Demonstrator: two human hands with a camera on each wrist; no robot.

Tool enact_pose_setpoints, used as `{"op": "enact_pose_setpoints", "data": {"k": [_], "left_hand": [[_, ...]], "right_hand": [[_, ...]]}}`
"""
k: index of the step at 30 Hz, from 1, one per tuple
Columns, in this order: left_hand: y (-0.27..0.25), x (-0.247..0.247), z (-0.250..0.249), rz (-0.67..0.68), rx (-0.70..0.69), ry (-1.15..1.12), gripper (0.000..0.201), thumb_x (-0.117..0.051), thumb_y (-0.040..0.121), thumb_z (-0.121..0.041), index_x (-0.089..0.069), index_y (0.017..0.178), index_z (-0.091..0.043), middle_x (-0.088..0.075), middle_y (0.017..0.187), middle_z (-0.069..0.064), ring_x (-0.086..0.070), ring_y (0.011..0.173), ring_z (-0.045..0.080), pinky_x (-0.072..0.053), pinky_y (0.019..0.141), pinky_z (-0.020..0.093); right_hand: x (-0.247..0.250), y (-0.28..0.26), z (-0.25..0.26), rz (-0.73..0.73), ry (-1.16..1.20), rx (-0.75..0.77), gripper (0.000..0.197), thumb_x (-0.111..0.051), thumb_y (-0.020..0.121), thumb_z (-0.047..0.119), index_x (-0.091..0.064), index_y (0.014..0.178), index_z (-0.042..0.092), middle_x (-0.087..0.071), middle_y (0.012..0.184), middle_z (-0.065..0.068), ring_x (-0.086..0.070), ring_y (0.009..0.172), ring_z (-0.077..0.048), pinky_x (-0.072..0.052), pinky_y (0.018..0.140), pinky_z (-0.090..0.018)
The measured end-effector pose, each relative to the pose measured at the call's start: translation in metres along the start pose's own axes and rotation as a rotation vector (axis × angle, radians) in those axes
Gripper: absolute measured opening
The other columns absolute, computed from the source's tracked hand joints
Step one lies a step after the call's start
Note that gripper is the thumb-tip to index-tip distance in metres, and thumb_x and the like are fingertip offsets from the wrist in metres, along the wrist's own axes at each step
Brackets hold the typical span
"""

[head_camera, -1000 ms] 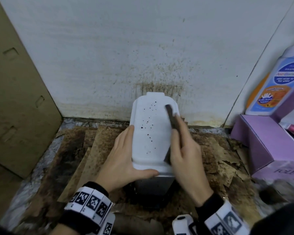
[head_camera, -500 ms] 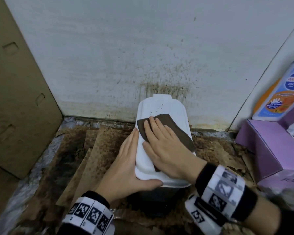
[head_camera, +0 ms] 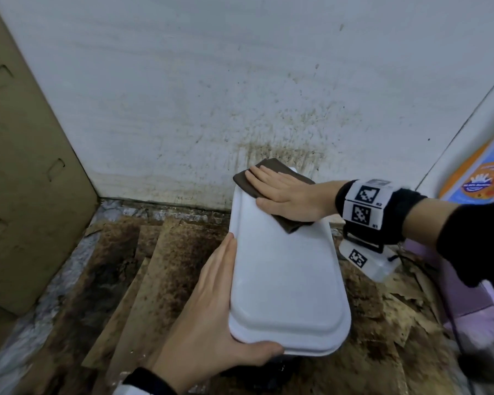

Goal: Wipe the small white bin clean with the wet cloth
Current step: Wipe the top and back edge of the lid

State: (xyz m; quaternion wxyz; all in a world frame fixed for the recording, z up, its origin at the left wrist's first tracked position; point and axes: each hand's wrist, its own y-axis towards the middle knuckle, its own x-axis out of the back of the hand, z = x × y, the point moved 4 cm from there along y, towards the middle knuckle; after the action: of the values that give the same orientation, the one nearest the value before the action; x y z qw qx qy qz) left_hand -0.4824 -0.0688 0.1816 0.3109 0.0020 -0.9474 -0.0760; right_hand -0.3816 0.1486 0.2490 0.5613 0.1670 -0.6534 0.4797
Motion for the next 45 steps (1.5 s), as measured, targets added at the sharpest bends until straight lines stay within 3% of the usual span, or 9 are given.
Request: {"op": "enact_pose_setpoints", "data": {"k": [8,15,20,26,32,35,39,42,45], "left_hand": [[0.004,-0.004,0.004,0.002,-0.004,0.037,0.149,-0.084,0.057,-0.078,0.017,0.161,-0.042,0.019,0.167,-0.029,0.013,0.157,-0.002,-0.015,0.126,0.045],[0.004,-0.007,0.005,-0.026,-0.023,0.071,0.151,-0.083,0.056,-0.079,0.01,0.164,-0.032,0.011,0.171,-0.021,0.006,0.159,0.003,-0.016,0.125,0.041],[0.002,-0.008,0.007,-0.037,-0.022,0.065,0.148,-0.075,0.056,-0.087,0.008,0.164,-0.032,0.009,0.171,-0.021,0.002,0.159,0.004,-0.018,0.125,0.042],[0.003,-0.009,0.007,-0.049,-0.03,0.032,0.146,-0.078,0.059,-0.082,0.011,0.164,-0.034,0.009,0.172,-0.02,0.003,0.16,0.006,-0.019,0.124,0.047],[0.003,-0.005,0.004,-0.026,-0.013,0.028,0.147,-0.086,0.059,-0.073,0.01,0.164,-0.033,0.012,0.171,-0.022,0.008,0.159,0.004,-0.017,0.126,0.05],[0.003,-0.004,0.0,-0.006,-0.015,0.025,0.144,-0.085,0.062,-0.073,0.012,0.163,-0.038,0.014,0.169,-0.026,0.011,0.158,0.001,-0.016,0.127,0.05],[0.004,-0.007,0.001,-0.024,-0.023,0.1,0.144,-0.079,0.062,-0.08,0.01,0.164,-0.03,0.011,0.172,-0.019,0.007,0.159,0.006,-0.017,0.127,0.048],[0.002,-0.008,0.001,-0.04,-0.015,0.094,0.145,-0.078,0.06,-0.082,0.012,0.164,-0.033,0.012,0.171,-0.022,0.008,0.159,0.003,-0.014,0.126,0.039],[0.0,-0.009,0.003,-0.044,-0.011,0.078,0.146,-0.076,0.058,-0.085,0.013,0.163,-0.036,0.013,0.169,-0.026,0.008,0.158,0.0,-0.012,0.123,0.033]], "right_hand": [[0.001,0.001,-0.016,-0.105,0.023,0.013,0.067,-0.012,0.111,0.05,0.018,0.164,0.021,0.023,0.173,0.004,0.023,0.159,-0.012,0.01,0.13,-0.037],[-0.042,-0.078,0.036,-0.166,0.051,0.084,0.063,-0.013,0.113,0.046,0.02,0.163,0.026,0.029,0.17,0.011,0.031,0.154,-0.001,0.018,0.125,-0.023],[-0.067,-0.121,0.07,-0.17,0.078,0.15,0.061,-0.012,0.112,0.048,0.021,0.162,0.032,0.031,0.167,0.023,0.034,0.15,0.006,0.017,0.125,-0.024],[-0.044,-0.083,0.033,-0.202,0.085,0.167,0.059,-0.017,0.114,0.043,0.009,0.165,0.03,0.021,0.172,0.015,0.026,0.154,0.005,0.019,0.121,-0.014],[-0.004,-0.008,-0.031,-0.252,0.063,0.027,0.061,-0.015,0.113,0.046,0.005,0.167,0.024,0.012,0.175,0.003,0.013,0.161,-0.011,0.009,0.129,-0.03],[0.004,0.006,-0.043,-0.251,0.105,-0.037,0.061,-0.017,0.114,0.042,0.003,0.167,0.021,0.007,0.176,0.0,0.008,0.162,-0.013,0.01,0.124,-0.024],[-0.007,-0.006,-0.038,-0.283,0.109,-0.036,0.061,-0.016,0.113,0.044,0.005,0.167,0.023,0.011,0.175,0.004,0.013,0.161,-0.012,0.012,0.125,-0.026],[-0.025,-0.036,-0.015,-0.281,0.124,-0.006,0.061,-0.015,0.113,0.045,0.008,0.166,0.025,0.017,0.174,0.007,0.019,0.16,-0.009,0.009,0.13,-0.033],[-0.046,-0.078,0.022,-0.268,0.109,0.039,0.06,-0.012,0.113,0.045,0.011,0.165,0.027,0.021,0.172,0.009,0.024,0.157,-0.005,0.013,0.128,-0.029]]}}
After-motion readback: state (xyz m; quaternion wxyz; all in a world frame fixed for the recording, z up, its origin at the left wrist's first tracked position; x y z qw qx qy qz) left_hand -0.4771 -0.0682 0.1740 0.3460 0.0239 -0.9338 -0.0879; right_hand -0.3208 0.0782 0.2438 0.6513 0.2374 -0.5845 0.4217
